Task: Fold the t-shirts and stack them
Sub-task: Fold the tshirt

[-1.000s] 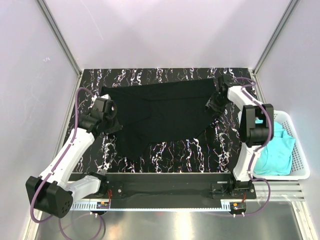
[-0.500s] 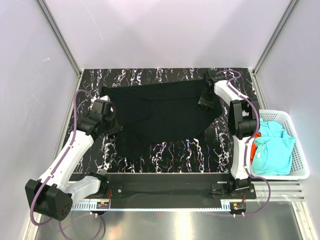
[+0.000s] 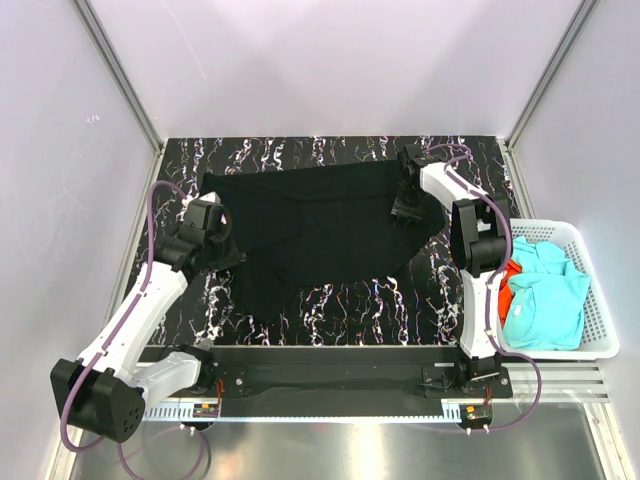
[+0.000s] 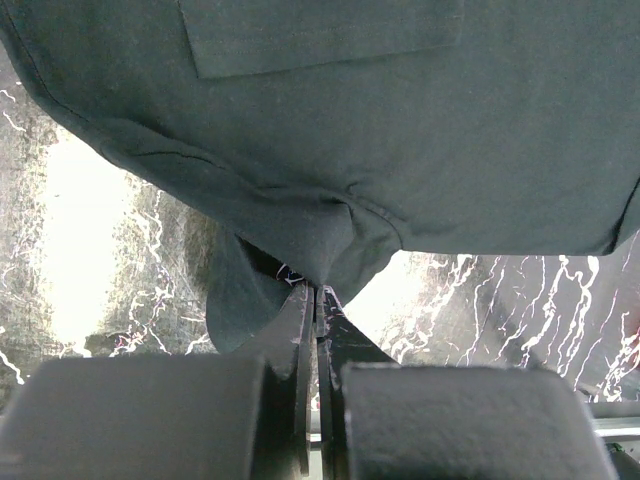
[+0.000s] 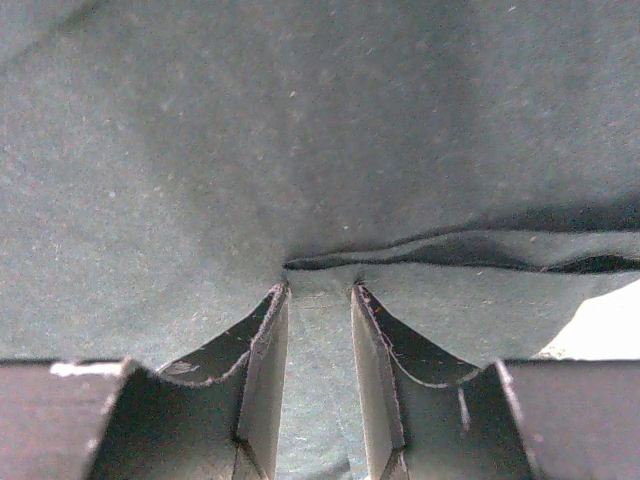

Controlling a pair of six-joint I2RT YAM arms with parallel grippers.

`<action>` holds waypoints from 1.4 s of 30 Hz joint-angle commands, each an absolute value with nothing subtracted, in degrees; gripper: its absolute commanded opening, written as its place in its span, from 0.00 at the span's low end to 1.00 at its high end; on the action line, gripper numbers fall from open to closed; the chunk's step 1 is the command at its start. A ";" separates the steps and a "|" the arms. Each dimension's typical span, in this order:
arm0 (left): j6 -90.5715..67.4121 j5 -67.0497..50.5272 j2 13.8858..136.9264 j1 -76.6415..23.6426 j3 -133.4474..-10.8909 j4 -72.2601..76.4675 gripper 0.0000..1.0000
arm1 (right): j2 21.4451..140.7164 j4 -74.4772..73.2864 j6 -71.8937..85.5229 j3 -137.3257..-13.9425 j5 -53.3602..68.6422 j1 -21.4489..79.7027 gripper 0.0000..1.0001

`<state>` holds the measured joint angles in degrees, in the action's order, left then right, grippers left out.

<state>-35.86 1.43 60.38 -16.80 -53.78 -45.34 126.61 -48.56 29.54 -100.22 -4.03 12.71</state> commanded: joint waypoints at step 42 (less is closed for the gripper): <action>-37.00 -2.28 53.18 -15.38 -48.44 -43.77 0.00 | 116.73 -51.59 29.88 -98.27 -12.39 13.63 0.00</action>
<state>-36.07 -0.86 55.90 -15.99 -50.02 -45.12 123.57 -50.74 28.95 -99.79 -9.17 13.54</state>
